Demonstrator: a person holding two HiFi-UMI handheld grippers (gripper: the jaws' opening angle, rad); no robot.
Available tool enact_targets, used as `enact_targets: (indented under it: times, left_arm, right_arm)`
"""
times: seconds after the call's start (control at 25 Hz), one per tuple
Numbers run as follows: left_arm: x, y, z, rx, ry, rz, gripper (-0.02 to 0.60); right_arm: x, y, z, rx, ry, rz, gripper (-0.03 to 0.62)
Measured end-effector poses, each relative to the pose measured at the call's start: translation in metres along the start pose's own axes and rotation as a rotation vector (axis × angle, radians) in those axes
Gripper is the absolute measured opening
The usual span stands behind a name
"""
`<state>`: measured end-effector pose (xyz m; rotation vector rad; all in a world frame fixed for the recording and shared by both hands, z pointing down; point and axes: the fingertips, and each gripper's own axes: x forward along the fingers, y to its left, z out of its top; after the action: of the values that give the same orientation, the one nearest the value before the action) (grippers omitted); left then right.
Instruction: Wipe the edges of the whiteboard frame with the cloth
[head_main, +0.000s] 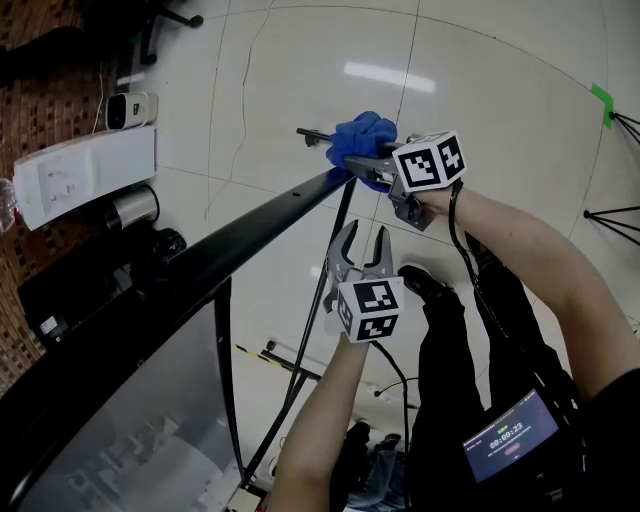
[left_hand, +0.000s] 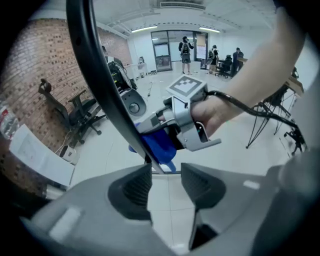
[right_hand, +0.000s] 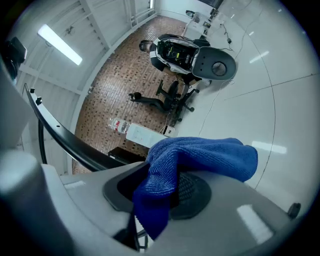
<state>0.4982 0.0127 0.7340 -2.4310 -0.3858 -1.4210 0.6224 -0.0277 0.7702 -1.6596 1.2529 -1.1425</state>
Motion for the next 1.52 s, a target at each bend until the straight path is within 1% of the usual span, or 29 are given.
enact_targets:
  times: [0.12, 0.2, 0.28, 0.4, 0.48, 0.56, 0.6, 0.64, 0.68, 0.72, 0.76, 0.8, 0.84, 0.88, 0.92, 0.96, 1.0, 1.04, 1.12, 1.16, 1.24, 1.32, 1.36, 1.4, 1.44, 1.52]
  left_arm:
    - [-0.001, 0.009, -0.006, 0.056, -0.002, 0.043, 0.224]
    - [0.003, 0.013, -0.013, 0.117, 0.009, 0.066, 0.253]
    - [0.011, 0.016, -0.02, 0.221, 0.028, 0.075, 0.285]
    - [0.024, 0.016, -0.024, 0.432, 0.046, 0.063, 0.339]
    - [0.031, 0.015, -0.024, 0.555, 0.041, 0.044, 0.366]
    - [0.039, 0.007, -0.026, 0.666, 0.032, 0.003, 0.414]
    - [0.042, 0.001, -0.028, 0.716, 0.03, -0.025, 0.426]
    - [0.045, -0.005, -0.031, 0.757, 0.03, -0.048, 0.425]
    - [0.047, -0.009, -0.034, 0.78, 0.031, -0.06, 0.417]
    - [0.047, -0.008, -0.035, 0.777, 0.032, -0.059, 0.377]
    - [0.046, -0.005, -0.036, 0.747, 0.033, -0.058, 0.285]
    - [0.045, -0.002, -0.037, 0.693, 0.036, -0.067, 0.193]
    - [0.043, 0.002, -0.04, 0.628, 0.044, -0.087, 0.144]
    - [0.041, 0.007, -0.044, 0.56, 0.055, -0.107, 0.117]
    - [0.039, 0.012, -0.049, 0.492, 0.069, -0.125, 0.109]
    - [0.037, 0.019, -0.055, 0.413, 0.086, -0.144, 0.107]
    - [0.035, 0.025, -0.061, 0.317, 0.101, -0.169, 0.107]
    - [0.031, 0.03, -0.065, 0.208, 0.112, -0.203, 0.107]
    - [0.023, 0.035, -0.068, -0.008, 0.118, -0.289, 0.107]
    - [0.017, 0.033, -0.066, -0.103, 0.117, -0.335, 0.107]
    - [0.011, 0.028, -0.06, -0.269, 0.104, -0.419, 0.107]
    - [0.008, 0.023, -0.05, -0.438, 0.061, -0.503, 0.107]
    - [0.006, 0.021, -0.044, -0.523, 0.028, -0.549, 0.107]
    - [0.003, 0.02, -0.038, -0.595, -0.009, -0.595, 0.107]
    - [-0.001, 0.019, -0.033, -0.654, -0.044, -0.641, 0.107]
    - [-0.011, 0.012, -0.021, -0.751, -0.096, -0.747, 0.107]
  right_arm:
    - [-0.004, -0.006, -0.005, -0.068, 0.032, -0.05, 0.11]
    - [-0.011, -0.014, -0.016, -0.122, 0.06, -0.097, 0.11]
    - [-0.019, -0.018, -0.031, -0.152, 0.093, -0.122, 0.11]
    - [-0.028, -0.012, -0.061, -0.198, 0.184, -0.103, 0.11]
    - [-0.03, 0.001, -0.086, -0.241, 0.286, -0.048, 0.11]
    - [-0.031, 0.024, -0.108, -0.242, 0.374, 0.063, 0.112]
    - [-0.031, 0.037, -0.114, -0.217, 0.397, 0.133, 0.112]
    - [-0.031, 0.051, -0.116, -0.179, 0.409, 0.204, 0.115]
    - [-0.031, 0.063, -0.117, -0.136, 0.42, 0.27, 0.118]
    - [-0.032, 0.072, -0.117, -0.098, 0.436, 0.327, 0.127]
    - [-0.034, 0.078, -0.118, -0.07, 0.456, 0.369, 0.156]
    - [-0.036, 0.082, -0.118, -0.05, 0.472, 0.397, 0.171]
    - [-0.039, 0.084, -0.117, -0.039, 0.48, 0.413, 0.188]
    - [-0.042, 0.084, -0.115, -0.04, 0.485, 0.421, 0.21]
    - [-0.045, 0.082, -0.113, -0.059, 0.488, 0.417, 0.222]
    - [-0.049, 0.078, -0.111, -0.102, 0.489, 0.396, 0.224]
    - [-0.052, 0.071, -0.109, -0.173, 0.487, 0.355, 0.224]
    - [-0.055, 0.06, -0.107, -0.272, 0.481, 0.295, 0.224]
    - [-0.059, 0.039, -0.105, -0.529, 0.471, 0.166, 0.225]
    - [-0.06, 0.034, -0.106, -0.657, 0.477, 0.128, 0.25]
    - [-0.062, 0.043, -0.113, -0.863, 0.501, 0.12, 0.333]
    - [-0.06, 0.057, -0.123, -1.028, 0.533, 0.139, 0.377]
    - [-0.058, 0.063, -0.129, -1.092, 0.543, 0.143, 0.38]
    - [-0.054, 0.066, -0.136, -1.135, 0.546, 0.141, 0.388]
    - [-0.049, 0.067, -0.14, -1.152, 0.536, 0.135, 0.391]
    - [-0.044, 0.071, -0.138, -1.118, 0.479, 0.122, 0.391]
